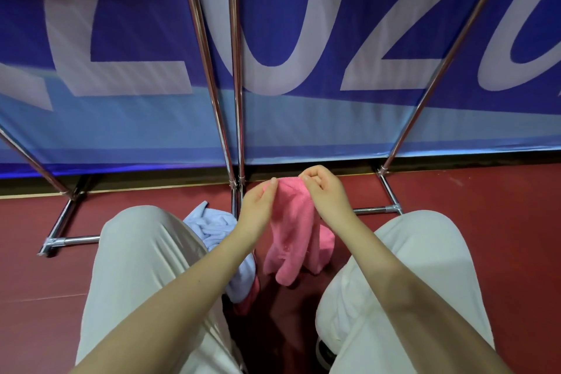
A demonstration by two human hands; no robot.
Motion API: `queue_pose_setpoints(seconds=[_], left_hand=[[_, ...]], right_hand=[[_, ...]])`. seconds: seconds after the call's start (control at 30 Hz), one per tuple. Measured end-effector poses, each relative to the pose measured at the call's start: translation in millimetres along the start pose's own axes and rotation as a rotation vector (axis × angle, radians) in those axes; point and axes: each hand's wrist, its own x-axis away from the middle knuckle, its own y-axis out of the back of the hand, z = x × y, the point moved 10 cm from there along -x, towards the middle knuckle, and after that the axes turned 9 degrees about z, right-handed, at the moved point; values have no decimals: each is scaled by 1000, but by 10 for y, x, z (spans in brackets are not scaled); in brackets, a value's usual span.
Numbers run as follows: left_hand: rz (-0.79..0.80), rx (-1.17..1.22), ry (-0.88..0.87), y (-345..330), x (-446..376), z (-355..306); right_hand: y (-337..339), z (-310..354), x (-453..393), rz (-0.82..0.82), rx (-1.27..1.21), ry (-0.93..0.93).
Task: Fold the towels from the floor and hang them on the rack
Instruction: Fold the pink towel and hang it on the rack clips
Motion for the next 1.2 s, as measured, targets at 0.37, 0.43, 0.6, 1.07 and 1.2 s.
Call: queue_pose_setpoints(seconds=[0.37, 0.43, 0.6, 1.07, 1.2], left_hand=[[-171, 28, -114, 324, -55, -339], [-232, 42, -130, 467, -59, -396], [-315, 130, -100, 827, -103, -367], [-518, 408, 170, 1576, -6, 279], [-463, 282, 237, 1430, -33, 349]], right_hand=[[-207, -226, 120, 271, 537, 130], [-192, -330, 165, 296, 627, 114], [-76, -647, 254, 272, 553, -11], [137, -883, 288, 222, 226, -193], [41, -518, 187, 162, 280, -88]])
